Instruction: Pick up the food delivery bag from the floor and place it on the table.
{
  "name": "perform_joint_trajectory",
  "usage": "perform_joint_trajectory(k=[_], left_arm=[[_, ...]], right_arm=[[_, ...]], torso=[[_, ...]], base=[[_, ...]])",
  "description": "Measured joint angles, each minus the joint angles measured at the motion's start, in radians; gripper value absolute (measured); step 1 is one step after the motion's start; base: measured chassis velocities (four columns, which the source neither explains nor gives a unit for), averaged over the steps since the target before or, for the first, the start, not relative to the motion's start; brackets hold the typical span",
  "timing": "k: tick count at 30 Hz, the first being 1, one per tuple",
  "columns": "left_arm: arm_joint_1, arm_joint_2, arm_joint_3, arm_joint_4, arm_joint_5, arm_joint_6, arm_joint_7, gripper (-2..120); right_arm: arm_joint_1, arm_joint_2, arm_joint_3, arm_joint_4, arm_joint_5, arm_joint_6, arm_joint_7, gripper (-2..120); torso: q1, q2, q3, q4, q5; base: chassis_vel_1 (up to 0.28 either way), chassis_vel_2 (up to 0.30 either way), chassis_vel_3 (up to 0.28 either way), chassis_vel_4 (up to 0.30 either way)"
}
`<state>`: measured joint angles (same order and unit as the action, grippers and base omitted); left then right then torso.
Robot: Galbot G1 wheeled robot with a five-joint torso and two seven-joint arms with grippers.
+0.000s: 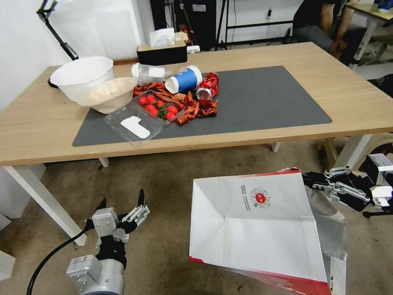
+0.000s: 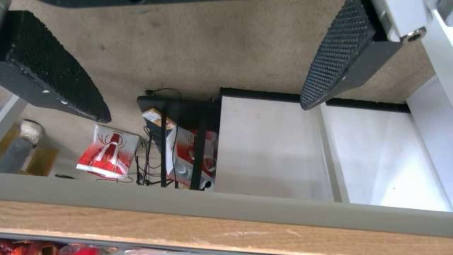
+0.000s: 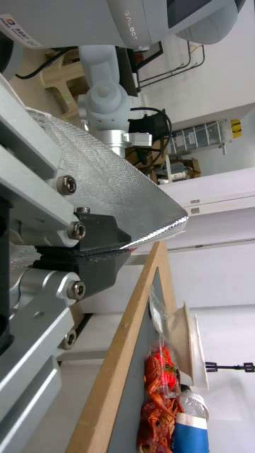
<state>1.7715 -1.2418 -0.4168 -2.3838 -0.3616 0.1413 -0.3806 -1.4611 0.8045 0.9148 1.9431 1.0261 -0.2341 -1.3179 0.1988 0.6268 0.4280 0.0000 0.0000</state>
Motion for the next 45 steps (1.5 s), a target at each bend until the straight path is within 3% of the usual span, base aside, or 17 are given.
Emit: perform_joint_trajectory(k=[13, 23, 45], left_arm=[[0.003, -0.003, 0.0, -0.003, 0.001, 0.0, 0.0, 100], [0.006, -0.001, 0.0, -0.007, 0.002, 0.0, 0.001, 100], [0.006, 0.002, -0.001, -0.008, 0.002, -0.004, 0.002, 100]], right_arm=[[-0.003, 0.0, -0.001, 0.001, -0.008, 0.002, 0.0, 0], [0.0, -0.002, -0.003, 0.002, -0.008, 0.002, -0.003, 0], [-0.013, 0.019, 0.004, 0.012, -0.018, 0.004, -0.007, 0]], torso=[[0.016, 0.04, 0.024, 0.0, 0.0], [0.043, 0.11, 0.066, 0.0, 0.0], [0.092, 0.224, 0.132, 0.0, 0.0]], base=[[0.0, 0.0, 0.0, 0.0], [0.0, 0.0, 0.0, 0.0], [0.0, 0.0, 0.0, 0.0]])
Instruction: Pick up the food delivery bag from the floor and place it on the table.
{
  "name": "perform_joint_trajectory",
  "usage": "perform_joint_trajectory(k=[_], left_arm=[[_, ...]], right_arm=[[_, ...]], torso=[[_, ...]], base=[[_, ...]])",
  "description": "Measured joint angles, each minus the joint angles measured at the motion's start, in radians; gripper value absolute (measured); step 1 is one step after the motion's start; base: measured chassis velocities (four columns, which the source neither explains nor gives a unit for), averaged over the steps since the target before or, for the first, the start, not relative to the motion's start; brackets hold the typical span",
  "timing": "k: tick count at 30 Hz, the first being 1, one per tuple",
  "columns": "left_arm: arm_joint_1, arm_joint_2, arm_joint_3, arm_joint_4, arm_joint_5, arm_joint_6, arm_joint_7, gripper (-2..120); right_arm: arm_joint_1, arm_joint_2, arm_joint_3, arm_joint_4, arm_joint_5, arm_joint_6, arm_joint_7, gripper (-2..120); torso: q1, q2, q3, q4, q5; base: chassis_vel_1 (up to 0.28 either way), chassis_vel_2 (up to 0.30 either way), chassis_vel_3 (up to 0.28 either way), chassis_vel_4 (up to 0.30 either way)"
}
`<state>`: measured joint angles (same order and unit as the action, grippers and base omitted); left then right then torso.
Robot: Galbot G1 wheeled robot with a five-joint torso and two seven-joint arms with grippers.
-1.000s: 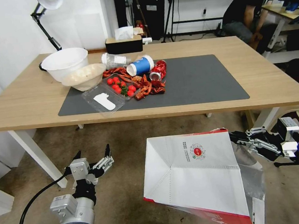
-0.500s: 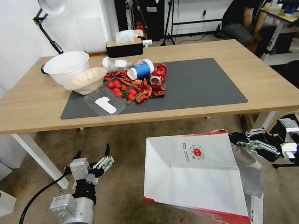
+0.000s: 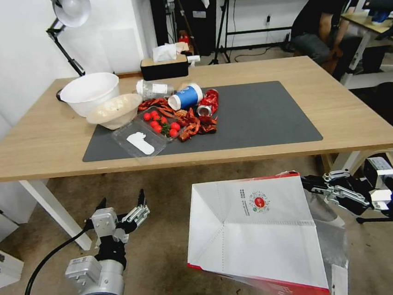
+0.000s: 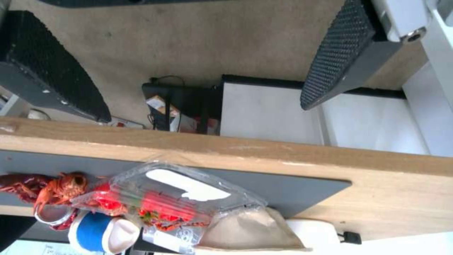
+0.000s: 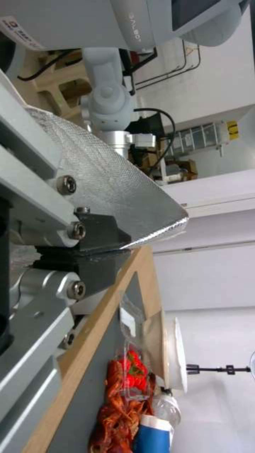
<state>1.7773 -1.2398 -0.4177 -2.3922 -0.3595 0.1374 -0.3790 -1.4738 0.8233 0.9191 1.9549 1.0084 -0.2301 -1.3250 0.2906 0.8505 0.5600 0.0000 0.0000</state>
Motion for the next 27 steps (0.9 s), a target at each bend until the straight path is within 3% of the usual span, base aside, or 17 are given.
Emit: perform_joint_trajectory(k=[27], left_arm=[[0.004, -0.001, 0.0, -0.005, 0.003, -0.003, -0.001, 100]], right_arm=[[-0.006, 0.003, 0.006, 0.008, 0.0, 0.003, 0.002, 0]], torso=[[0.05, 0.117, 0.067, -0.0001, 0.0]], base=[[0.0, 0.0, 0.0, 0.0]])
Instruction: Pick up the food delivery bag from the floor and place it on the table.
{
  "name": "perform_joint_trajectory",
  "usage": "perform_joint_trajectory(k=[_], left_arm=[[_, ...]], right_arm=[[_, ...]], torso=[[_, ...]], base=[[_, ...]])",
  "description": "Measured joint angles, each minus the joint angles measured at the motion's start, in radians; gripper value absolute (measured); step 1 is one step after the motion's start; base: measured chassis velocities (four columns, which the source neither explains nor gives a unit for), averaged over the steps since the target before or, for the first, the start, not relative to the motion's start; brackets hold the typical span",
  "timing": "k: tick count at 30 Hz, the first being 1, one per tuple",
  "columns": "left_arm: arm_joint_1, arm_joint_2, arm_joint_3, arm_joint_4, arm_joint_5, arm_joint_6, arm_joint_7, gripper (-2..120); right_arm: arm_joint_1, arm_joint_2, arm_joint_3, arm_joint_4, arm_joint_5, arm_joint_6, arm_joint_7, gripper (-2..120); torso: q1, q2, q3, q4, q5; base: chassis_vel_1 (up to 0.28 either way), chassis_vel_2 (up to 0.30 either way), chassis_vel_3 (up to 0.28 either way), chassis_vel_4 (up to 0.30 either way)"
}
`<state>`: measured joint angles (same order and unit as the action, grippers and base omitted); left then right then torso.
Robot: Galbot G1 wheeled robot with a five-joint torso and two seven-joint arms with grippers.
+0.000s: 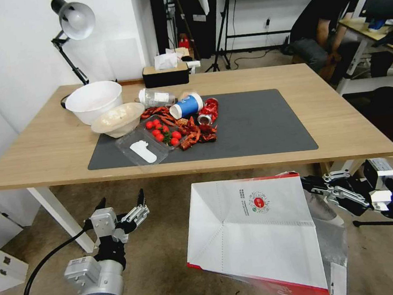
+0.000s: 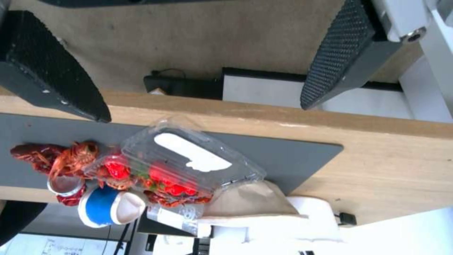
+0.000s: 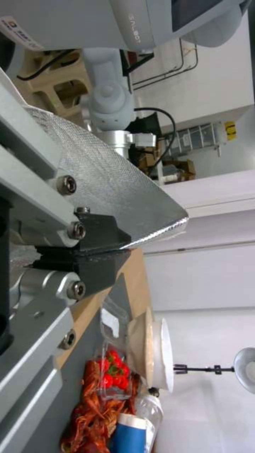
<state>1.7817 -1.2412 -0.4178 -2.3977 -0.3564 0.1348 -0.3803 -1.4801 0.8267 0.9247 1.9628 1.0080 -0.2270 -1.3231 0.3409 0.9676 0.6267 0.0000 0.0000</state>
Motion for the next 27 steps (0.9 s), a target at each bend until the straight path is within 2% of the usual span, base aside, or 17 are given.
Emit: perform_joint_trajectory(k=[17, 27], left_arm=[[0.0, 0.002, 0.0, 0.0, 0.0, -0.001, 0.0, 100], [0.0, 0.008, 0.001, -0.003, -0.012, 0.003, -0.002, 100]], right_arm=[[-0.006, 0.001, 0.002, 0.004, 0.001, 0.001, 0.0, 0], [-0.005, 0.001, 0.002, 0.005, 0.002, 0.002, 0.003, 0]], torso=[[0.015, 0.034, 0.02, 0.0, 0.0], [0.037, 0.086, 0.049, 0.0001, -0.0001]], base=[[0.0, 0.0, 0.0, 0.0], [0.0, 0.0, 0.0, 0.0]])
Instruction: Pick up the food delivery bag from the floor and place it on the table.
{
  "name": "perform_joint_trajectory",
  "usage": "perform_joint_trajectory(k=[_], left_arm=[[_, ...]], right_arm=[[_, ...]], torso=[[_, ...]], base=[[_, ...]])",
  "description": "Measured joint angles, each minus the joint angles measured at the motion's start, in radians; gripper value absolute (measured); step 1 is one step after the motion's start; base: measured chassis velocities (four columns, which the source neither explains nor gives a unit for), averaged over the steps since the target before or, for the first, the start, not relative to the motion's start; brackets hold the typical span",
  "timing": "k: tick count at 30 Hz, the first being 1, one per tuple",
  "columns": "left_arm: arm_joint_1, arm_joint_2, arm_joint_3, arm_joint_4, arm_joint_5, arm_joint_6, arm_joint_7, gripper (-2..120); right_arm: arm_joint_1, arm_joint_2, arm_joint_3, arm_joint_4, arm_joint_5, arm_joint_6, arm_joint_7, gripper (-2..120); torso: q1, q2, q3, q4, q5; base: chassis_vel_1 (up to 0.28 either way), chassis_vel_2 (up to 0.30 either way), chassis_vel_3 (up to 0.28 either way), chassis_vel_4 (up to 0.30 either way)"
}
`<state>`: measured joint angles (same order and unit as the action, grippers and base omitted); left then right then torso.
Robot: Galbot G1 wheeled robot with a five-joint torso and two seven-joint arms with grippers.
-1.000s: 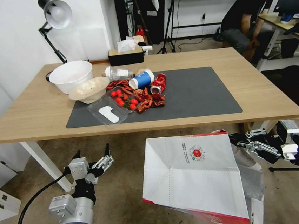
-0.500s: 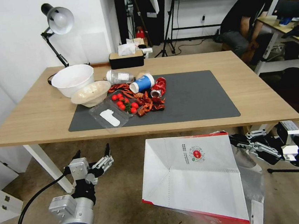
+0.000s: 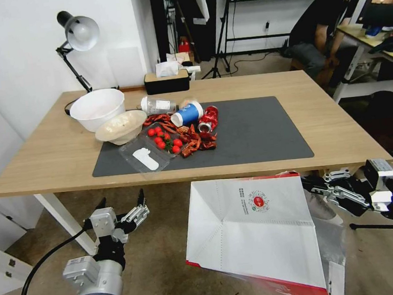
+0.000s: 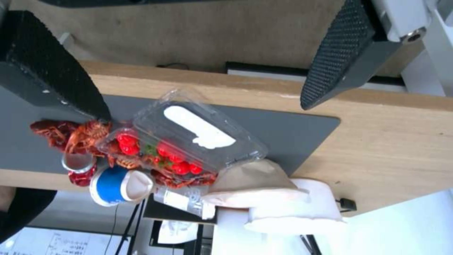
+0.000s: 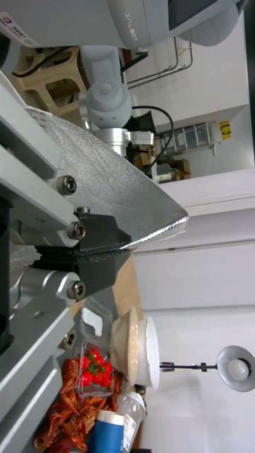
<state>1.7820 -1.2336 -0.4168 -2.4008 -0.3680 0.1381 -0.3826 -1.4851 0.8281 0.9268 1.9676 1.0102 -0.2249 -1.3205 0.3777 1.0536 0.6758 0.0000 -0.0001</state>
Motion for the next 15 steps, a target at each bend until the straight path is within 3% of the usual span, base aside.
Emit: perform_joint_trajectory(k=[6, 15], left_arm=[[0.004, 0.001, -0.008, -0.005, -0.005, -0.001, 0.008, 100], [0.007, 0.001, -0.009, -0.011, -0.005, -0.012, 0.009, 100]], right_arm=[[0.004, 0.009, 0.0, 0.0, 0.0, 0.001, 0.003, 0], [0.002, 0.012, 0.001, 0.003, 0.0, 0.002, 0.003, 0]], torso=[[0.017, 0.038, 0.021, 0.0, 0.0001], [0.018, 0.04, 0.022, 0.0, 0.0001]], base=[[0.0, 0.0, 0.0, 0.0], [0.0, 0.0, 0.0, 0.0]])
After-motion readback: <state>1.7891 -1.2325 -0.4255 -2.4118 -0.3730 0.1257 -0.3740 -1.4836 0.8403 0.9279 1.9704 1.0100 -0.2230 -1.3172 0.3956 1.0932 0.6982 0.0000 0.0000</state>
